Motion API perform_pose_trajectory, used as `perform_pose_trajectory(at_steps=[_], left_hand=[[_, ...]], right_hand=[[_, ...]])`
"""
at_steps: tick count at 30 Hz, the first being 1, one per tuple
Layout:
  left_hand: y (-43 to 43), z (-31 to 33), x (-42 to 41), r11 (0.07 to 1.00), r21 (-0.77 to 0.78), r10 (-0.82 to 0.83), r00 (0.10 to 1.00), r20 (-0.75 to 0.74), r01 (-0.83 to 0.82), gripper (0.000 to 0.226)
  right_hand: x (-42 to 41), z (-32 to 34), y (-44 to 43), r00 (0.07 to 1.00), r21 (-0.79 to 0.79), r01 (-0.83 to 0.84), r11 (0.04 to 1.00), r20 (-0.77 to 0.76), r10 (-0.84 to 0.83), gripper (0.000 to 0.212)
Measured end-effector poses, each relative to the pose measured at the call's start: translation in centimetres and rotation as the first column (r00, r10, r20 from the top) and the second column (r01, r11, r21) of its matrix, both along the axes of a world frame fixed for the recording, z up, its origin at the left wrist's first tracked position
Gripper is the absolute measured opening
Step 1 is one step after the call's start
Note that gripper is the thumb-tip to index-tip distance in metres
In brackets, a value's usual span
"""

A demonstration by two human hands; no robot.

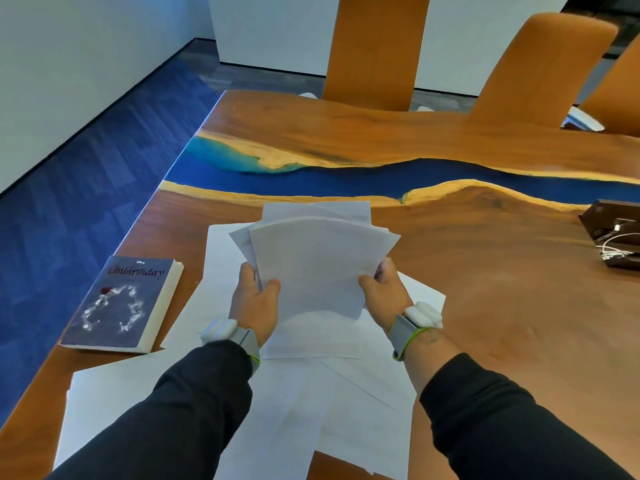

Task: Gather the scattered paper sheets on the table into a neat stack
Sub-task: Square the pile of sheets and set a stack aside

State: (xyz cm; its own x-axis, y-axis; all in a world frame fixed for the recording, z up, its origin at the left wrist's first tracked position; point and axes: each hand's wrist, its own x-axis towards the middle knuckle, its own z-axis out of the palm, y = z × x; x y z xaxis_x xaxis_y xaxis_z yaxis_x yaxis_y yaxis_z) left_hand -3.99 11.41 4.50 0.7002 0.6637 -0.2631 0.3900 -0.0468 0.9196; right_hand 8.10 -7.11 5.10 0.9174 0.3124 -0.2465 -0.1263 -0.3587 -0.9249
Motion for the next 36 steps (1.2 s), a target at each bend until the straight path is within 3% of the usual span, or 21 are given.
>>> perform_pose_trajectory(at_steps=[6,10,13,17,20,24,30,36], left_hand=[[0.0,0.6,0.6,0.998,-0.048,0.040,0.995,0.090,-0.036,0.026],[0.3,-0.2,1.0,0.998,-0.056,-0.014,1.000,-0.006,0.014,0.030],[0.5,-0.8,0.9,0.998,-0.029,-0.062,0.996,-0.070,0.061,0.038],[0.2,-1.5,0.3,0.983,0.016,-0.172,0.958,-0.228,0.180,0.044],[-0.3,-0.9,-0.1,0.995,0.058,-0.081,0.992,-0.094,0.086,0.037],[-0.3,0.8,0.9,0.999,-0.033,0.010,0.999,0.048,-0.009,0.042],[-0.3,2.0,1.4,0.997,-0.051,0.068,0.992,0.103,-0.063,0.021],[-0.1,1.4,1.3,0.993,-0.086,0.085,0.994,0.067,-0.079,0.037]], right_hand=[[0.5,1.0,0.1,0.999,0.092,-0.002,0.996,0.036,-0.001,0.047],[0.6,0.9,0.2,0.998,0.018,0.000,1.000,0.060,-0.001,0.032],[0.5,0.5,-0.2,0.998,-0.161,-0.060,0.985,-0.026,0.057,0.026],[-0.1,-0.2,-0.3,0.992,-0.231,-0.118,0.966,-0.064,0.106,0.042],[-0.5,0.3,-0.3,0.996,-0.141,-0.072,0.987,0.036,0.078,0.038],[-0.3,1.2,0.1,0.999,-0.048,0.000,0.999,0.042,0.002,0.034],[-0.4,1.7,0.2,0.998,0.040,0.035,0.999,0.049,-0.037,0.031],[-0.5,1.7,-0.1,0.999,0.026,0.042,0.999,0.030,-0.043,0.030]])
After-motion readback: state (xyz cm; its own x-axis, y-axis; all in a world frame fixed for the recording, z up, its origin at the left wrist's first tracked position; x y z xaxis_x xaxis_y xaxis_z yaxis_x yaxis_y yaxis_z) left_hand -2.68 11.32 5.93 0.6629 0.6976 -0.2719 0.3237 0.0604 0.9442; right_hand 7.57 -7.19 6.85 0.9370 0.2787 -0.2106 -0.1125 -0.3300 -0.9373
